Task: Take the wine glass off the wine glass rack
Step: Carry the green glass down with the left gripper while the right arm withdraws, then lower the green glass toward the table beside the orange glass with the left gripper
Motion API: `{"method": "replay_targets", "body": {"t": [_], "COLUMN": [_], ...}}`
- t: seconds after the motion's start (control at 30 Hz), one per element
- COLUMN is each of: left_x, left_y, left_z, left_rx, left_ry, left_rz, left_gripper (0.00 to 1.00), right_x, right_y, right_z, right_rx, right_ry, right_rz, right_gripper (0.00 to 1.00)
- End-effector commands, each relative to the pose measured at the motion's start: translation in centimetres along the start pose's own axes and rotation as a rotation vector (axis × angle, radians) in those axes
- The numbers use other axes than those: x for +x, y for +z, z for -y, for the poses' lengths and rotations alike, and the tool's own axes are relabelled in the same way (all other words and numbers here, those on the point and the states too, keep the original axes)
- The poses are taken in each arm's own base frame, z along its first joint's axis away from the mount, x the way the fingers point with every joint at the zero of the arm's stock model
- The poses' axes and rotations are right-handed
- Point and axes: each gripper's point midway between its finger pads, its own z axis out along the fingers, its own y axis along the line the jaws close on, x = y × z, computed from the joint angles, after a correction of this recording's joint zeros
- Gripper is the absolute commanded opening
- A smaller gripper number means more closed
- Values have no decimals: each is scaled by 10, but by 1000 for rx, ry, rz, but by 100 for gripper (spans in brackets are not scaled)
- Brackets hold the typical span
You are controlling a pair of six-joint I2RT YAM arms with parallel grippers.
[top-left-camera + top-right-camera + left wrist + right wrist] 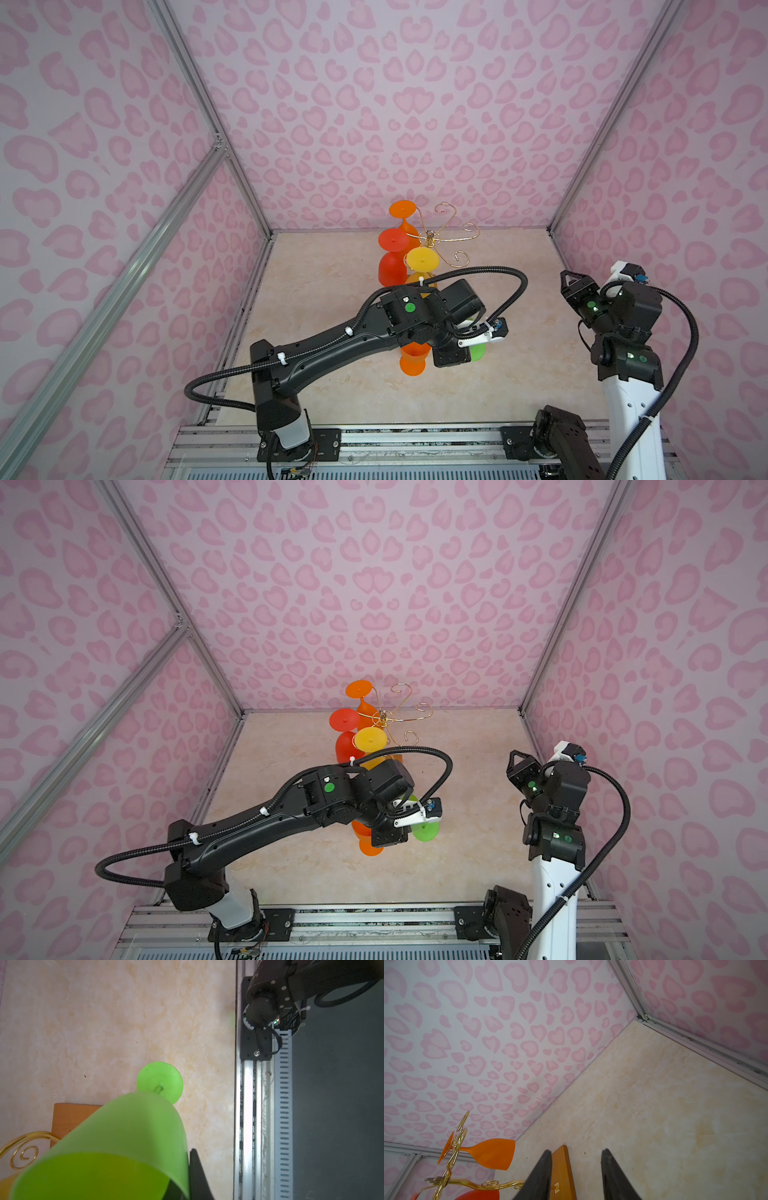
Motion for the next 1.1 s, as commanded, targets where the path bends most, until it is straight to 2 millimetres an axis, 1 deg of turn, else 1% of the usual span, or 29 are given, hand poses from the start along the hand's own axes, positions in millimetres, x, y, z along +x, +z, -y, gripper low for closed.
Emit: {"method": "replay_targets", "body": {"t": [0.0,0.3,0.57,0.83,1.07], "left_x": [13,24,25,30,35], "left_y": [12,47,68,83,87], "left_z": [-9,-10,-4,2,3], "left_rx": [-53,-29,23,70,83], "left_ry": [19,28,31,21,23], "left_rz": [-101,-234,-263,-310,-343], "left_gripper": [1,1,1,1,2], "right_x": [-2,6,7,9,9], "right_y": [1,6,6,6,5], "right_z": [-3,3,1,1,1], "right_rx": [-24,-30,-44,-50,-52], "right_ry": [-3,12,11,11,11], "right_rz": [9,-11,-18,-24,-24], "right_gripper": [40,40,40,40,40]}}
